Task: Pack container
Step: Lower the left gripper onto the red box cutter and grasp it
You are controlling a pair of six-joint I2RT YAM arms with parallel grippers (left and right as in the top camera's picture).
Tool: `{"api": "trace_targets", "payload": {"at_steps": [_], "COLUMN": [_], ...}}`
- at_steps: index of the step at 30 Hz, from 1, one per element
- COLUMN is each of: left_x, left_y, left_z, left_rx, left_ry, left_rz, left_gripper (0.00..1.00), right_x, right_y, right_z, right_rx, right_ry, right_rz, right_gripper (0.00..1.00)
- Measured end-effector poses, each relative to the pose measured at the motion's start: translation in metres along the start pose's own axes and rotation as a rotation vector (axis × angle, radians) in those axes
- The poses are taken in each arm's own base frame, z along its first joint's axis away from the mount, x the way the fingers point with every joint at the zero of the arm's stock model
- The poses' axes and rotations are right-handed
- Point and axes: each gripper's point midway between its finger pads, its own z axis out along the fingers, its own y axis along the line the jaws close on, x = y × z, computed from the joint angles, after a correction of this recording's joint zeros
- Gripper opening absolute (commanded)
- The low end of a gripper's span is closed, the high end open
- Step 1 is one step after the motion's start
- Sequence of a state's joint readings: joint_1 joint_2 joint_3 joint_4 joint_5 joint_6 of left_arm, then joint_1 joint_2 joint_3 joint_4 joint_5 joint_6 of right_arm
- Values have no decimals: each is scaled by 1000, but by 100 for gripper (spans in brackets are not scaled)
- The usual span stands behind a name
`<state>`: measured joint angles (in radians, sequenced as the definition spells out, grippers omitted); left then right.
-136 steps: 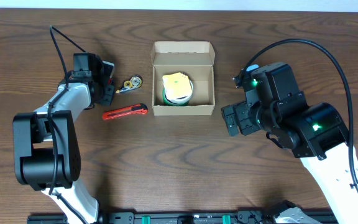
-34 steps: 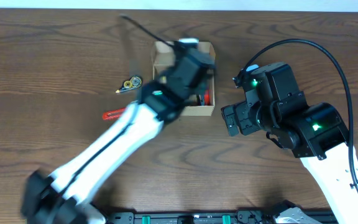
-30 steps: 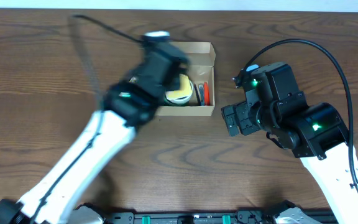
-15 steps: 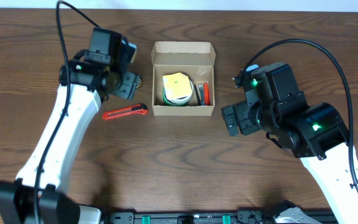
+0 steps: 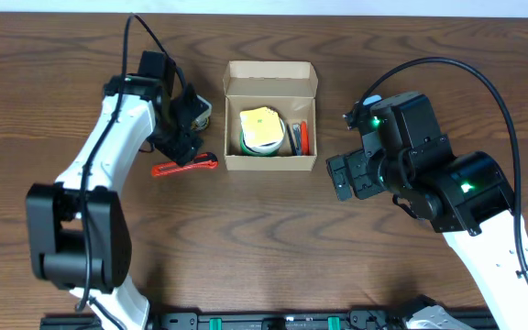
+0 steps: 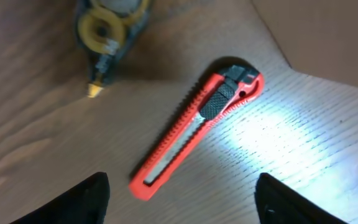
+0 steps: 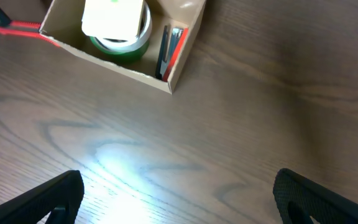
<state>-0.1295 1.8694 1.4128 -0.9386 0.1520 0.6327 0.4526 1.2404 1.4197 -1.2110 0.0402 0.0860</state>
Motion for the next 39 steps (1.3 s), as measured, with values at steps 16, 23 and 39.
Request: {"api": "trace_targets", "payload": {"at_steps": [16,23,39], "left_x": [17,22,19], "left_y": [-1,2,10], "left_z": [49,68,70], "left_rx": [42,10,-44], "left_ry": [83,69,34], "left_rz": [8,-5,-39], "left_gripper": [74,75,35], "right_x": [0,0,0], "right_y": [0,0,0], "right_z": [0,0,0], "right_rx": [0,0,0], "right_ry": [0,0,0], "right_rz": [0,0,0], "right_gripper": [99,99,99]}}
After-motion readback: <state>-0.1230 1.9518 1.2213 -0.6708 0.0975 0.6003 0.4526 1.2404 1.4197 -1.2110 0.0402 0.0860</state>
